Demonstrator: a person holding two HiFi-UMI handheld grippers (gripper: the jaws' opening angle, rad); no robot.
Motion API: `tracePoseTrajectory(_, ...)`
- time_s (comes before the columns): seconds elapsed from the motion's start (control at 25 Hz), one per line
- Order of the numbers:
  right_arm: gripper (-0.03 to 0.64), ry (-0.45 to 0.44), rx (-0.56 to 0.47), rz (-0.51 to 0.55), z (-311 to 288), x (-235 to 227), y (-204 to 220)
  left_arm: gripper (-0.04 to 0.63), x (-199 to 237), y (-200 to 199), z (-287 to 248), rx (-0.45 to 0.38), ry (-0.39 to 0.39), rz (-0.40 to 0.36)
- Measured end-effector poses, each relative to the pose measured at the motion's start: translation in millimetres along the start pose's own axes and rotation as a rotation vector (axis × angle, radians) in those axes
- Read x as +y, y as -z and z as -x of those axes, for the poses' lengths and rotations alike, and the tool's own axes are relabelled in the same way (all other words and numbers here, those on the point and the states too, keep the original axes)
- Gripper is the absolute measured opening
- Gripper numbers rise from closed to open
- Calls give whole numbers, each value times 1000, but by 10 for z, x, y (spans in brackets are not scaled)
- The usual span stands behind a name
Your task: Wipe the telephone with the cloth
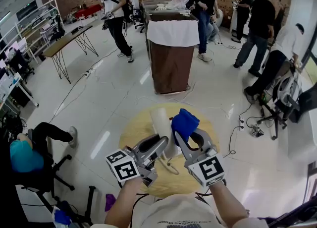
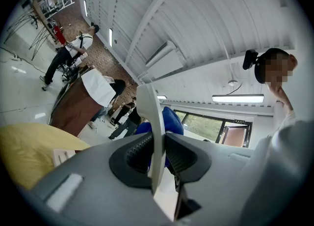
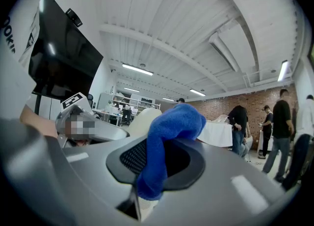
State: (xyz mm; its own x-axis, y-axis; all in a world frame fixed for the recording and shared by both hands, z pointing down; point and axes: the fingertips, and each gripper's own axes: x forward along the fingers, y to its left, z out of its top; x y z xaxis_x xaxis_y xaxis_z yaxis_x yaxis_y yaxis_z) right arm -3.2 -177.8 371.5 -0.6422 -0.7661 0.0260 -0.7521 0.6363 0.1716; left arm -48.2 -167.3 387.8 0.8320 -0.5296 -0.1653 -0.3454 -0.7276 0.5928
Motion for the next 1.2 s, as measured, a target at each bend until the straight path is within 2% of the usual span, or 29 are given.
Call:
tracePoseTrajectory(0.88,71,15,-37,108,-283,-232,-416,74,-115,254,19,73,25,-22)
tracePoseTrajectory(1.2,71,-41,-29,147,-532,-203,-546,74,-51,390,57,101,5,-26)
